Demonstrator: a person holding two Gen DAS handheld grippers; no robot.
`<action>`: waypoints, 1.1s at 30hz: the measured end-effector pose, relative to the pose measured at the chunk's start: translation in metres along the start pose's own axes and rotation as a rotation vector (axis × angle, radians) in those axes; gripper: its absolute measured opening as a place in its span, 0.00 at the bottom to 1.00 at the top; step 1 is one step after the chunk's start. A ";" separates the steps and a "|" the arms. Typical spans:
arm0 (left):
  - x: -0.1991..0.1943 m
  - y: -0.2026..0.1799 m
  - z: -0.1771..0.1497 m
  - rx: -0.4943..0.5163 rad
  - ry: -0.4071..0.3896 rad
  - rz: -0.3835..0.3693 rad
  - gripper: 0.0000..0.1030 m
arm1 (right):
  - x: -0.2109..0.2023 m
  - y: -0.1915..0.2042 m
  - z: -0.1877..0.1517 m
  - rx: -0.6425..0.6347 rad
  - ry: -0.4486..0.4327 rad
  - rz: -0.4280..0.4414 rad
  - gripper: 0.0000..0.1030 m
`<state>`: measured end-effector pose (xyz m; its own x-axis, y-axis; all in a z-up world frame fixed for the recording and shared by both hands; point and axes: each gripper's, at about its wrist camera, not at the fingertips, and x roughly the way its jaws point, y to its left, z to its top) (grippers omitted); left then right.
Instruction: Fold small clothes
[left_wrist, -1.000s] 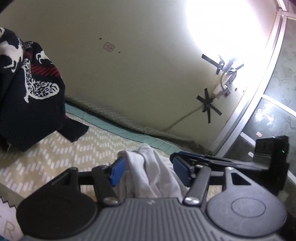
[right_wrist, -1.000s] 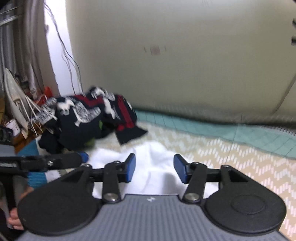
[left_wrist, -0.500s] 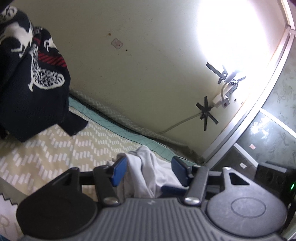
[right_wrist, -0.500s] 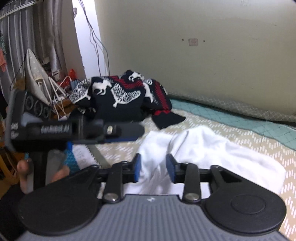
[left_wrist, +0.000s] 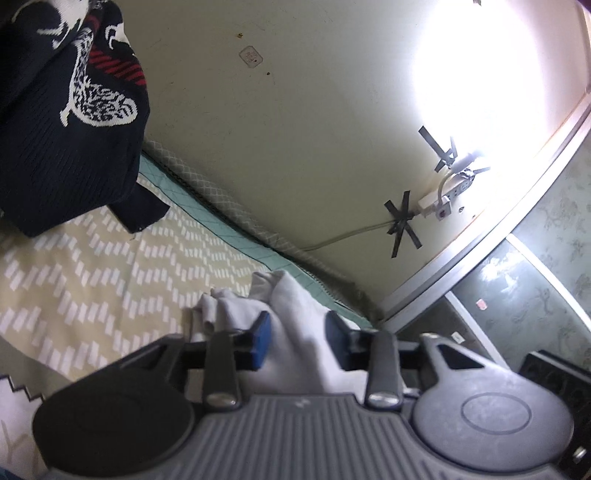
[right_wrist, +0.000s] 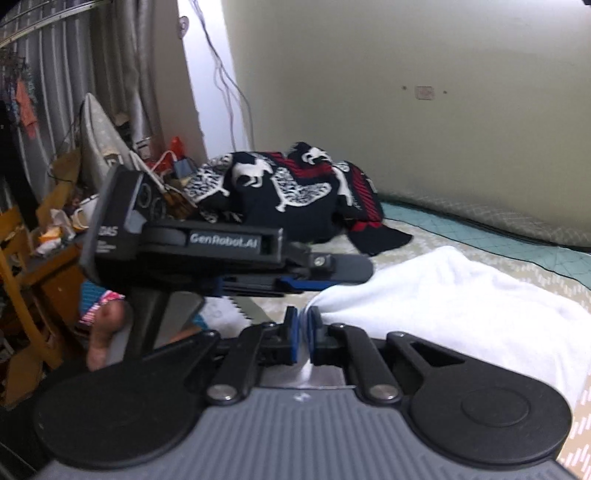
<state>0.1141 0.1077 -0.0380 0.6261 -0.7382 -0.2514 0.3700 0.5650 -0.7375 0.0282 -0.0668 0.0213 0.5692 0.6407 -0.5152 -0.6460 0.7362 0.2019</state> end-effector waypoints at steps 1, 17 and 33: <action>0.000 -0.001 0.000 0.006 -0.002 0.000 0.46 | 0.005 0.001 -0.001 -0.003 0.008 0.003 0.00; 0.015 -0.001 -0.004 0.039 0.053 0.095 0.43 | -0.031 -0.033 -0.013 -0.007 -0.027 0.078 0.49; 0.023 0.005 -0.006 0.051 0.094 0.208 0.30 | 0.085 -0.074 0.037 0.008 0.205 -0.122 0.31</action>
<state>0.1263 0.0912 -0.0511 0.6263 -0.6339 -0.4538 0.2759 0.7247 -0.6314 0.1433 -0.0582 -0.0064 0.5268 0.4901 -0.6944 -0.5745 0.8074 0.1340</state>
